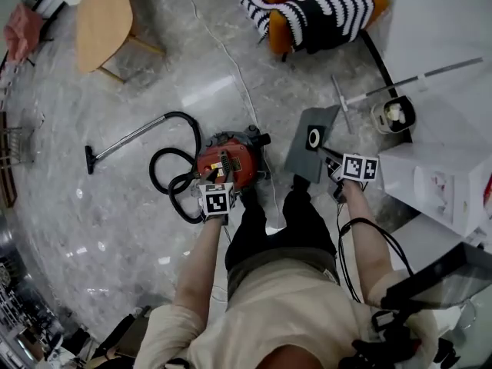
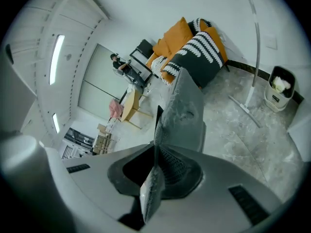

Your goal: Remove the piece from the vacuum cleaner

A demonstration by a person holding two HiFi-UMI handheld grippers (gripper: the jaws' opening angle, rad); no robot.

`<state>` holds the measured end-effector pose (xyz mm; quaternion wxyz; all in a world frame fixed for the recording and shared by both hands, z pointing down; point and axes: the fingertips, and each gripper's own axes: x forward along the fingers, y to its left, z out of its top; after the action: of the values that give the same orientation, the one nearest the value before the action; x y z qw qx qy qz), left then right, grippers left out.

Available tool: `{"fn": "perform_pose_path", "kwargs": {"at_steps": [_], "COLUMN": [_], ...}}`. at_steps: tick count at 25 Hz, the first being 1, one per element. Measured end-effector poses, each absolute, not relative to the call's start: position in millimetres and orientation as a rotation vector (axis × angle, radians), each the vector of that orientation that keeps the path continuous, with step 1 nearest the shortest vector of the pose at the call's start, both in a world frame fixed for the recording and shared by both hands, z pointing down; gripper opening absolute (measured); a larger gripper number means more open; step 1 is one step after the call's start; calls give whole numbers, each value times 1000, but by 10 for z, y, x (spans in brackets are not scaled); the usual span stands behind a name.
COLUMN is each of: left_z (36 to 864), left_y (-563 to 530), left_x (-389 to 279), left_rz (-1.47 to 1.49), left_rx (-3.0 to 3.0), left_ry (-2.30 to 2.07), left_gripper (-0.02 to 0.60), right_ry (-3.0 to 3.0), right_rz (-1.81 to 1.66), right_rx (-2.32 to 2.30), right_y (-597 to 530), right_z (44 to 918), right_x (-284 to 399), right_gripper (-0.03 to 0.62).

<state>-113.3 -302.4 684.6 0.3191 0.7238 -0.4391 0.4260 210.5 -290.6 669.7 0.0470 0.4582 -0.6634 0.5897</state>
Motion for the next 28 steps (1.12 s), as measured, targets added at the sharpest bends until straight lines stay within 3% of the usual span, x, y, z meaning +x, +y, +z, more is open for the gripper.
{"fn": "perform_pose_path", "kwargs": {"at_steps": [7,13,16,18,28], "left_z": [6100,5534,5354,5258,5085], "left_y": [-3187,-3156,-3093,-3056,-2885], "left_x": [-1040,-1526,-1775,-1919,-2045], "left_rz": [902,766,719,689,637], "left_rx": [2043,2113,2150,2182,2280], "left_ry": [-1100,-1133,-1141,-1131,-967], "left_gripper": [178,167,101,7,5], "right_ry": [-2049,-2086,-2110,-2122,-2126], "right_rz": [1617,1555,1495,1458,1408], "right_rx": [1336,1336,1363,1392,1545], "right_y": [-2827,-2865,-2863,-2840,-2455], "right_z": [6137,5723,5557,5462,5096], "right_x": [1840,1468,1335,1249,1050], "right_gripper": [29,29,29,29,29]}}
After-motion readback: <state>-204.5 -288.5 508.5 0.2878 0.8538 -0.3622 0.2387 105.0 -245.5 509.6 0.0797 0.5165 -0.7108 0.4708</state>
